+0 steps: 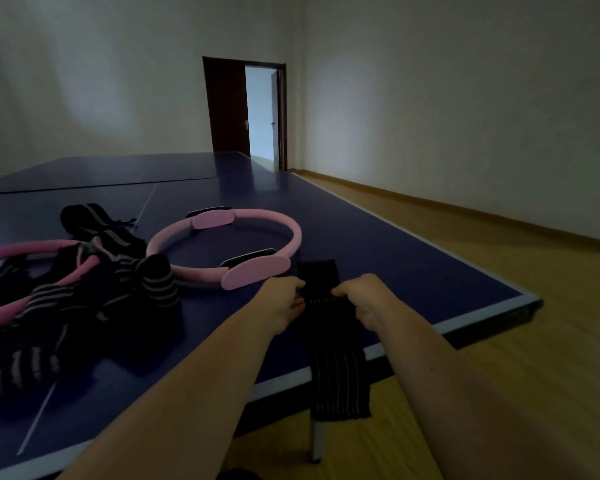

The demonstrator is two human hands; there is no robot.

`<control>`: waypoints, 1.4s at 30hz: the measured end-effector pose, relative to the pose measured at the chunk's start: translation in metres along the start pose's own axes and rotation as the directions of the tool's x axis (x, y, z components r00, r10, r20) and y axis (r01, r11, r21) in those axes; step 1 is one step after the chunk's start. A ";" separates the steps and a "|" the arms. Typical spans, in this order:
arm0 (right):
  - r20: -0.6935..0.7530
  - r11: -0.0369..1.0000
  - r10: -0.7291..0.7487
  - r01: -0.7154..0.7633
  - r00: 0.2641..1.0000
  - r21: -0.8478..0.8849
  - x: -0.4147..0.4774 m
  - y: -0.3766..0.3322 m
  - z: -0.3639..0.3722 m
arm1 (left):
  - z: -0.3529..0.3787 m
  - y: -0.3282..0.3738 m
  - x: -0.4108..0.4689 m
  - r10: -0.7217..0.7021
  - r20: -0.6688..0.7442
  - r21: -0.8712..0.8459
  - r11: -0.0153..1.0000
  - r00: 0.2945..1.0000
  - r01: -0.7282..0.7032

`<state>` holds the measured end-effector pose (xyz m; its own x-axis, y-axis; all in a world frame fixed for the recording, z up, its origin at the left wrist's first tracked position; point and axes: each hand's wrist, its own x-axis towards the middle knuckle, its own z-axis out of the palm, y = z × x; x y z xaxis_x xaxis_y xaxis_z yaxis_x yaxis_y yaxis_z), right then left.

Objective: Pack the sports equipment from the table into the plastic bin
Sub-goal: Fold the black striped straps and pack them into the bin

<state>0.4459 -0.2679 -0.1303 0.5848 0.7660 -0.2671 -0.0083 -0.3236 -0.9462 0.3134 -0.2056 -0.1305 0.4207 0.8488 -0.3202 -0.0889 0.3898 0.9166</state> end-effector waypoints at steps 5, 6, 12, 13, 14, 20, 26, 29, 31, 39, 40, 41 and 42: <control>0.076 0.996 0.001 -0.007 0.997 0.084 0.001 -0.002 0.019 | -0.006 0.001 0.010 -0.022 0.021 0.081 0.997 1.000 0.020; 0.087 0.992 -0.028 0.017 0.996 0.123 0.001 -0.003 0.021 | -0.009 0.003 0.011 -0.013 0.011 0.077 0.997 1.000 0.012; 0.232 0.955 -0.254 0.204 0.939 0.217 -0.011 -0.016 0.042 | -0.044 0.028 0.006 0.076 -0.080 -0.046 0.996 0.994 -0.080; 0.258 0.945 -0.295 0.241 0.920 0.220 -0.016 -0.020 0.048 | -0.052 0.033 0.003 0.118 -0.073 -0.068 0.990 0.990 -0.123; 0.283 0.932 -0.339 0.279 0.897 0.230 -0.021 -0.024 0.056 | -0.060 0.037 -0.001 0.173 -0.072 -0.075 0.981 0.982 -0.178; 0.499 0.878 -0.478 0.389 0.722 0.279 -0.058 -0.047 0.120 | -0.125 0.069 -0.042 0.311 -0.178 -0.096 0.939 0.934 -0.331; 0.623 0.825 -0.549 0.480 0.557 0.298 -0.089 -0.060 0.188 | -0.193 0.089 -0.083 0.380 -0.254 -0.119 0.900 0.889 -0.419; 0.554 0.833 -0.554 0.404 0.621 0.379 -0.103 -0.070 0.220 | -0.220 0.096 -0.097 0.357 -0.294 -0.137 0.902 0.887 -0.409; 0.500 0.825 -0.565 0.446 0.656 0.346 -0.106 -0.075 0.235 | -0.236 0.101 -0.104 0.347 -0.312 -0.146 0.903 0.885 -0.405; 0.335 0.778 -0.607 0.625 0.720 0.067 -0.112 -0.088 0.266 | -0.264 0.109 -0.109 0.567 -0.382 0.236 0.823 0.730 -0.516; 0.338 0.797 -0.591 0.596 0.733 0.101 -0.115 -0.090 0.270 | -0.265 0.108 -0.108 0.598 -0.397 0.293 0.802 0.696 -0.522; 0.354 0.822 -0.565 0.547 0.745 0.161 -0.118 -0.091 0.273 | -0.266 0.109 -0.109 0.617 -0.392 0.315 0.787 0.682 -0.530; 0.377 0.839 -0.543 0.492 0.750 0.231 -0.122 -0.093 0.276 | -0.266 0.110 -0.112 0.624 -0.368 0.288 0.781 0.689 -0.554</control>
<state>0.1513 -0.1774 -0.0604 0.1375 0.9598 0.2448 0.0934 0.2334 -0.9679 0.0165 -0.1633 -0.0578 -0.0984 0.9597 0.2633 -0.0420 -0.2684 0.9624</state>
